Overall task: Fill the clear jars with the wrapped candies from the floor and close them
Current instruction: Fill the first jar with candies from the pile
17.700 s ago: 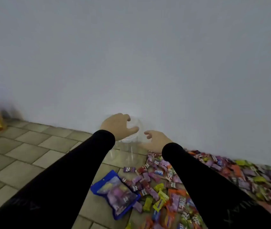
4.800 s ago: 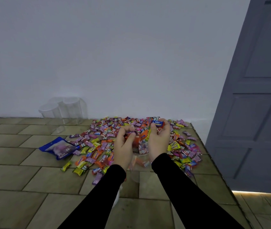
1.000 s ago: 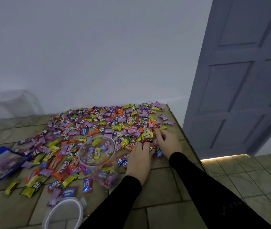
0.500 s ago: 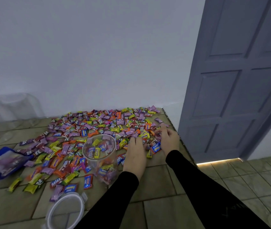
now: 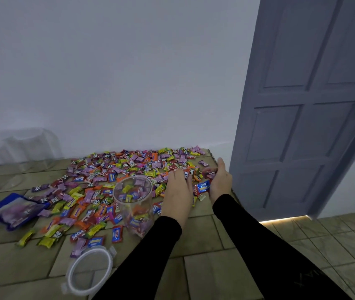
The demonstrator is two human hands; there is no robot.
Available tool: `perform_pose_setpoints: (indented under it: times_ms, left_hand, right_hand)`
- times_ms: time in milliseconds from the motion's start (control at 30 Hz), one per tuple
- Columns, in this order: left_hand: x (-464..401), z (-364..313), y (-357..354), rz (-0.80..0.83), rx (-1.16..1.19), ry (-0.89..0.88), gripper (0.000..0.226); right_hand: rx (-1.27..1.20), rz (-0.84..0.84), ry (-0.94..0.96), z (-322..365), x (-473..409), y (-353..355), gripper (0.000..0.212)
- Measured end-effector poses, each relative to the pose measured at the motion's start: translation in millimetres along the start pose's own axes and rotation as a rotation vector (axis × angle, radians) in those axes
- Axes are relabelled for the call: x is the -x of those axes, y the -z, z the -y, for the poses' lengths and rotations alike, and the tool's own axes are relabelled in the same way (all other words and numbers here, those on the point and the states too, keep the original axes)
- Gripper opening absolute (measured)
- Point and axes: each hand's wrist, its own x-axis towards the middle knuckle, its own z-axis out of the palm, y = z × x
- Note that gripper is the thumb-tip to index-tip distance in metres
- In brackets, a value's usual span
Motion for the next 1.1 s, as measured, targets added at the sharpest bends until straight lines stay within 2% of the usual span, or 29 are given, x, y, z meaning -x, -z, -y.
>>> perform_pose_setpoints:
  times_ms: [200,267,400,533,700,833,933,1033,1100]
  left_hand:
    - [-5.3,-17.2,38.4,-0.08,0.06,-0.036,0.027]
    - [-4.5,-19.2,50.5,-0.11,0.085,-0.039,0.026]
    - [-0.1,-16.2,73.6,-0.164,0.157,-0.042,0.022]
    - [-2.5,1.8,95.6,-0.201,0.185,-0.05,0.017]
    - [-6.4,37.4,118.3,-0.213,0.212,-0.039,0.023]
    - [-7.5,62.4,127.3,-0.197,0.291,0.078,0.031]
    - [-11.1,76.1,127.9,-0.112,0.432,0.234,0.054]
    - [-10.3,82.3,124.6,-0.059,0.566,0.298,0.065]
    - [-10.5,86.2,121.3,-0.041,0.62,0.295,0.067]
  right_hand:
    - [-0.087,0.085,0.019,24.8,8.0,-12.3,0.058]
    - [-0.168,0.103,-0.024,34.8,16.4,-19.6,0.06]
    - [-0.25,0.148,-0.095,46.6,31.8,-36.6,0.048]
    - [-0.317,0.205,-0.155,51.1,49.7,-63.5,0.052]
    - [-0.42,0.223,-0.171,50.2,62.0,-90.5,0.061]
    - [-0.511,0.19,-0.214,45.1,69.0,-104.5,0.057]
    - [-0.582,0.158,-0.273,47.1,78.2,-113.8,0.04]
    - [-0.558,0.151,-0.274,42.3,80.3,-116.5,0.036]
    - [-0.545,0.14,-0.248,36.8,80.9,-117.6,0.045]
